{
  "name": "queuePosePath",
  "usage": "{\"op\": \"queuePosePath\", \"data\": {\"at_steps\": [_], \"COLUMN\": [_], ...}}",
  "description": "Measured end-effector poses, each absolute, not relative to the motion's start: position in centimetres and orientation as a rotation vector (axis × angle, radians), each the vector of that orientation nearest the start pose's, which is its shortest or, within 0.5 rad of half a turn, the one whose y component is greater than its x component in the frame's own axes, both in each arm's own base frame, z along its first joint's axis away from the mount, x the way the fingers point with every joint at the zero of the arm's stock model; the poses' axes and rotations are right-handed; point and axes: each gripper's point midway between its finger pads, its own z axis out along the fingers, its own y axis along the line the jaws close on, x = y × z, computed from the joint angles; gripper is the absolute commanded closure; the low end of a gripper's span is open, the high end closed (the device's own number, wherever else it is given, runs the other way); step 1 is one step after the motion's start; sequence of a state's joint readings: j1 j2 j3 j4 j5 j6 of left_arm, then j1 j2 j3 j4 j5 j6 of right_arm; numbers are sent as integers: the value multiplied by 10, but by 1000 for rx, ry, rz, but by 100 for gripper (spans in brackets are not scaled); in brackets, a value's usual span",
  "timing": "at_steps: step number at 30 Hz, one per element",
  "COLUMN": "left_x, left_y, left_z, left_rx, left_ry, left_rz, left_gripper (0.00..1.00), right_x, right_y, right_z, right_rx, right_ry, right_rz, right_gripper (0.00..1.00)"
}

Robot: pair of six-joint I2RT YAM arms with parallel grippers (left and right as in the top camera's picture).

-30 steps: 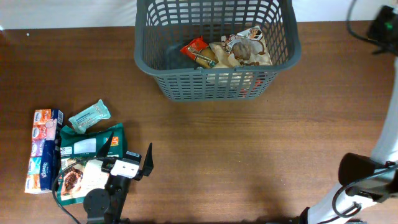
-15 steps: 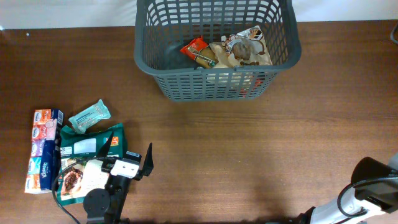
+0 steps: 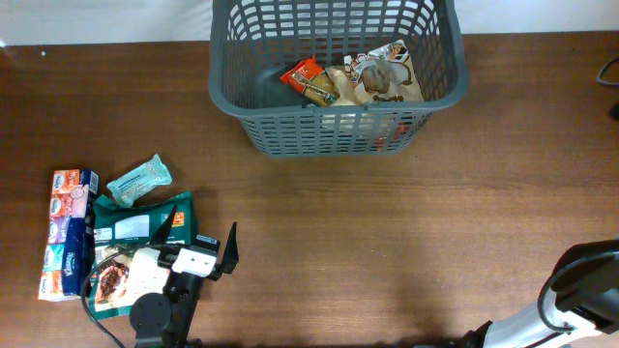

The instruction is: Pack container

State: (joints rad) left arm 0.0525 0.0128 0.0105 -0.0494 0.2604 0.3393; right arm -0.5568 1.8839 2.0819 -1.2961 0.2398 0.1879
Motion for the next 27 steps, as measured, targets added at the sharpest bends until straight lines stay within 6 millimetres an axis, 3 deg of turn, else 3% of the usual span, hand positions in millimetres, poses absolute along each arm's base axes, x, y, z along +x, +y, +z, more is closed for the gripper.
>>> {"op": "queuePosePath", "data": {"at_steps": [5,8,27], "left_x": [243,243,243], "left_y": [-31,-31,-32], "left_z": [164,164,164], "left_rx": [428,428,428], "left_ry": [1564,1564,1564], "left_rz": [91,91,91], "left_gripper": [1,1,1], "right_x": [352,353,354], "right_y": [-263,-263,-263], "right_z": [239,238,238], "right_rx": [1053,1053,1054], "right_ry": [2514,2511,2506], "right_rz": [-405,-401,-399], "right_gripper": [12,1,1]}}
